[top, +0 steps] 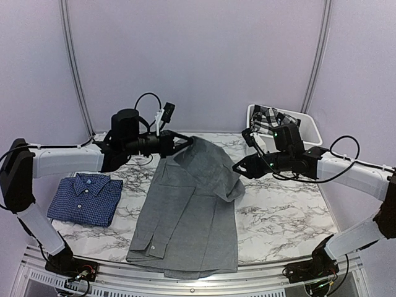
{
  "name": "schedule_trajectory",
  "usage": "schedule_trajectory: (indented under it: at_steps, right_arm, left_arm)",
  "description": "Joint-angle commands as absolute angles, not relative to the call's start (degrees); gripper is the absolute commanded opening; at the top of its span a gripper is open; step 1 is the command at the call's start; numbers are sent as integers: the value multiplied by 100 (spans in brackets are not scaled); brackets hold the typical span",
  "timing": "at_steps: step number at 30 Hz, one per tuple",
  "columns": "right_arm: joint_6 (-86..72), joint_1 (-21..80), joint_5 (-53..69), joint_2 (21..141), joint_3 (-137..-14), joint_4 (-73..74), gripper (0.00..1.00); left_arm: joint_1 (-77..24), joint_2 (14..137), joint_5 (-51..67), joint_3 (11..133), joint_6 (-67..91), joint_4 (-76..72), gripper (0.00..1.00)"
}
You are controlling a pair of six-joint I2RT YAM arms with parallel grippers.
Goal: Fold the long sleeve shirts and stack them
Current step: Pass from the right arm to the left
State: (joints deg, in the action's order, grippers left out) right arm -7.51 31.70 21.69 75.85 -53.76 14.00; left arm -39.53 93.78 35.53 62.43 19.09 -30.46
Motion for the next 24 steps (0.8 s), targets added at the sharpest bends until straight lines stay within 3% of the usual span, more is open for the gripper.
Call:
schedule_trajectory:
  at_steps: [1, 5, 14, 18, 24]
  right_arm:
    - [-1490, 3214, 1204, 7275, -5210, 1330, 48]
    - [-2148, 3472, 946, 6864, -4749, 1645, 51]
    - [-4259, 5274, 102, 6263, -3785, 2332, 52]
    - [-4474, 5282, -368, 6487, -3750, 2045, 49]
    - [-4039, 4865, -411, 7551, -4422, 1193, 35]
  left_arm:
    - [-3751, 9282, 2677, 7083, 2134, -1483, 0]
    - [-3652, 9293, 2111, 7566, 2102, -912, 0]
    - [-3607, 9585, 1564, 8247, 1927, -238, 0]
    - [-3420, 9943, 1604, 8305, 2205, -147, 0]
    - [-3165, 10467, 1597, 7714, 2617, -69, 0]
